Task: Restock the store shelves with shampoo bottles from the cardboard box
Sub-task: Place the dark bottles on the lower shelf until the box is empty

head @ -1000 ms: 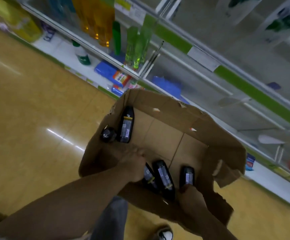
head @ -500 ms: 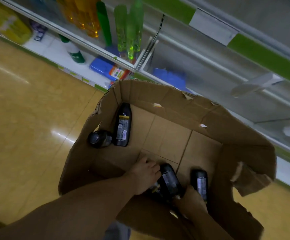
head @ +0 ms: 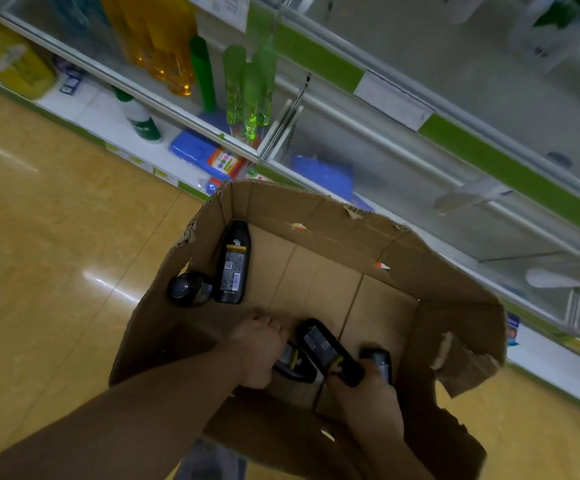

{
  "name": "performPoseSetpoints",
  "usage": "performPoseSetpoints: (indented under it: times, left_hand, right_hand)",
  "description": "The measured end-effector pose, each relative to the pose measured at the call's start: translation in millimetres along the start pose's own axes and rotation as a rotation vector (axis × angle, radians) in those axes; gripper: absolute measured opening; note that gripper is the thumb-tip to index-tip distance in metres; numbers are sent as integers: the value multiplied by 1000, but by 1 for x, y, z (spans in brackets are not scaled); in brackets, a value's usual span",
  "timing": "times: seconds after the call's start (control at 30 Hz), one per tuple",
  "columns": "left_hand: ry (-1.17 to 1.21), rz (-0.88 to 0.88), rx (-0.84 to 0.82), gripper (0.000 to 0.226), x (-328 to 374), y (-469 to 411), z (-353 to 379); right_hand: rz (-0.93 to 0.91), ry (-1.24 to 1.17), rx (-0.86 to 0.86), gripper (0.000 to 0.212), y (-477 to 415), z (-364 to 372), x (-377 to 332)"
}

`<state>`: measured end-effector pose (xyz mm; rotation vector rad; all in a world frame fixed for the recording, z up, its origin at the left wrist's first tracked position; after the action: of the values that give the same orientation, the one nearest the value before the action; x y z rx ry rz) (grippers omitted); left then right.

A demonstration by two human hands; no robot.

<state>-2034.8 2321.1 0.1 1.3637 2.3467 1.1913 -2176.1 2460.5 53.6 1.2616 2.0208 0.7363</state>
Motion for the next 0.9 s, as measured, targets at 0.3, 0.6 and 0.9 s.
performPoseSetpoints:
  times: [0.3, 0.6, 0.9]
  left_hand:
    - [324, -149, 80, 60, -28, 14, -5]
    - [853, -317, 174, 47, -57, 26, -2]
    - [1317, -440, 65, 37, -66, 22, -5]
  right_hand:
    - [-249, -239, 270, 49, -8, -8, -61]
    - [-216, -430, 258, 41, -37, 2, -68]
    - [-140, -438, 167, 52, -64, -11, -49]
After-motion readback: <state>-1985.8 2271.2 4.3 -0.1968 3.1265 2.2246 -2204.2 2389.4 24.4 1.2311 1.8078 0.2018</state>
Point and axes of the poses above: each hand's wrist, its own y-axis away from the middle knuckle, its own z-axis out of the palm, x = y × z, the point moved 7 cm from there along -y, towards the middle knuckle, and after that the axes turned 7 degrees about -z, right-handed, at the moved point
